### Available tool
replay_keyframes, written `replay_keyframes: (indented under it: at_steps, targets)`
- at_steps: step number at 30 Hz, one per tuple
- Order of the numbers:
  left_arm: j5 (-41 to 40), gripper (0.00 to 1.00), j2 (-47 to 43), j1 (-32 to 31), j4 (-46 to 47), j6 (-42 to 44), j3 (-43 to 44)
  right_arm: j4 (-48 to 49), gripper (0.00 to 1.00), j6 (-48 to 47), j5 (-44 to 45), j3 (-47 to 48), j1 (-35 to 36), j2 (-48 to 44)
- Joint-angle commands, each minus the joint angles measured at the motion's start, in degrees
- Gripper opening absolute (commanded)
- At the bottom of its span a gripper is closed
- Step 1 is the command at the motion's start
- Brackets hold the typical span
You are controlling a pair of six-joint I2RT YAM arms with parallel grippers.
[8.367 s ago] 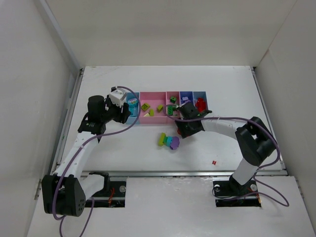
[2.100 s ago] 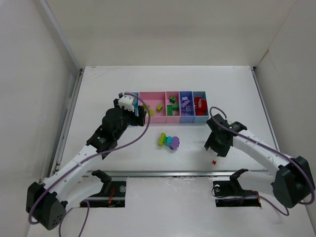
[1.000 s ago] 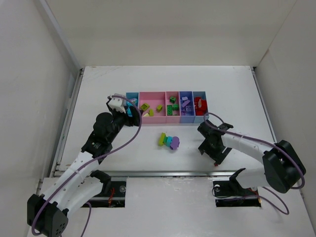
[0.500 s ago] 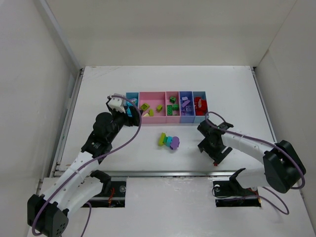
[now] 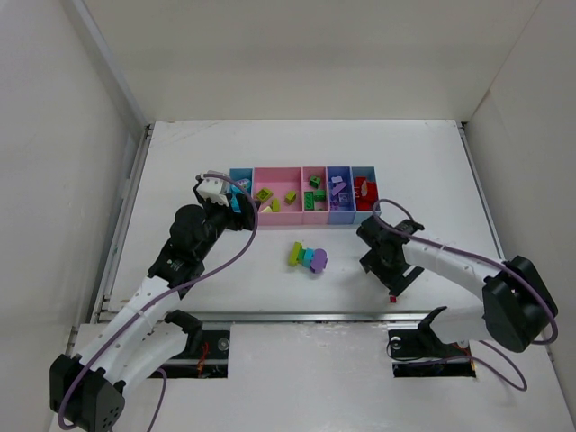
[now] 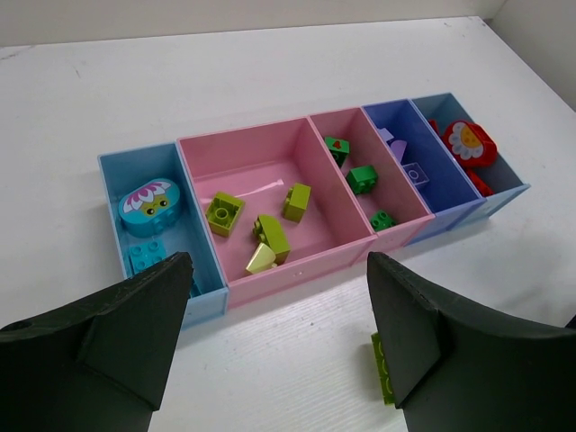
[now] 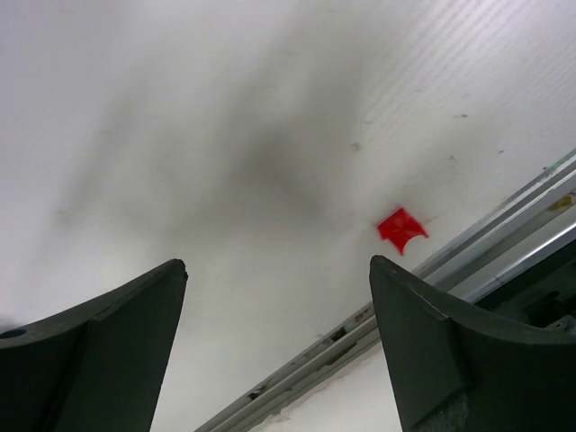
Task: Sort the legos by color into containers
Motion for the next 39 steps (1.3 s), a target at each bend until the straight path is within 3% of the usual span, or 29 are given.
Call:
replay_keyframes:
  at_steps: [1, 2, 3, 6, 10, 13, 17, 21, 26, 27, 30, 31, 34, 39]
  targets:
    - [-0.51, 0.76, -0.39, 0.38, 1.09, 0.36, 1.35, -6.03, 0.88, -0.27, 7.12, 6.88, 2.0, -1.15]
    - [-0.51, 0.76, -0.39, 0.38, 1.09, 0.36, 1.35, -7.46, 0.88, 0.61, 7.67, 7.5, 2.0, -1.67]
    - [-0.51, 0.76, -0.39, 0.38, 1.09, 0.36, 1.35, -8.6, 0.94, 3.75, 7.67, 6.98, 2.0, -2.46]
    - [-0.51, 0.76, -0.39, 0.38, 1.09, 0.36, 1.35, -5.56, 0.94, 11.21, 1.54, 0.15, 2.0, -9.3]
    - [-0.51, 0.76, -0.39, 0.38, 1.09, 0.36, 1.35, -0.44, 0.85, 26.4, -7.26, -11.11, 2.0, -21.16]
    - [-0.51, 0.76, -0.39, 0.38, 1.09, 0.36, 1.35, -2.89, 0.74, 31.88, -4.3, -12.97, 2.0, -28.1]
    - [-0.51, 0.76, -0.39, 0.38, 0.57, 0.36, 1.35, -5.19, 0.66, 38.91, -0.24, -12.27, 2.0, -29.62]
    - [-0.51, 0.76, -0.92, 0.38, 0.04, 0.36, 1.35, -4.66, 0.66, 39.64, 1.17, -11.22, 2.0, -25.15]
    - [0.01, 0.76, -0.92, 0.38, -0.49, 1.5, 1.87, -5.97, 0.65, 34.65, 3.53, -5.26, 2.0, -15.84]
    - [0.97, 0.76, -1.44, 0.38, -0.49, 2.46, 1.87, -5.98, 0.65, 27.93, 5.37, -3.41, 2.0, -13.39]
    - [15.17, 0.74, -0.49, 0.38, -0.58, 12.63, 1.87, -10.09, 0.68, 17.01, 12.84, 7.27, 2.0, -8.99]
    - [25.23, 0.74, 0.13, 0.38, -1.36, 16.06, 2.57, -11.59, 0.68, 14.62, 14.51, 10.29, 2.0, -8.27]
    - [38.46, 0.73, 4.51, -0.75, -7.05, 25.57, 5.2, -13.98, 0.71, 2.7, 21.37, 22.59, 2.0, -7.74]
    - [45.11, 0.73, 13.92, -10.33, -13.31, 33.32, 11.88, -13.45, 0.76, -13.77, 30.07, 36.32, 2.0, -8.79]
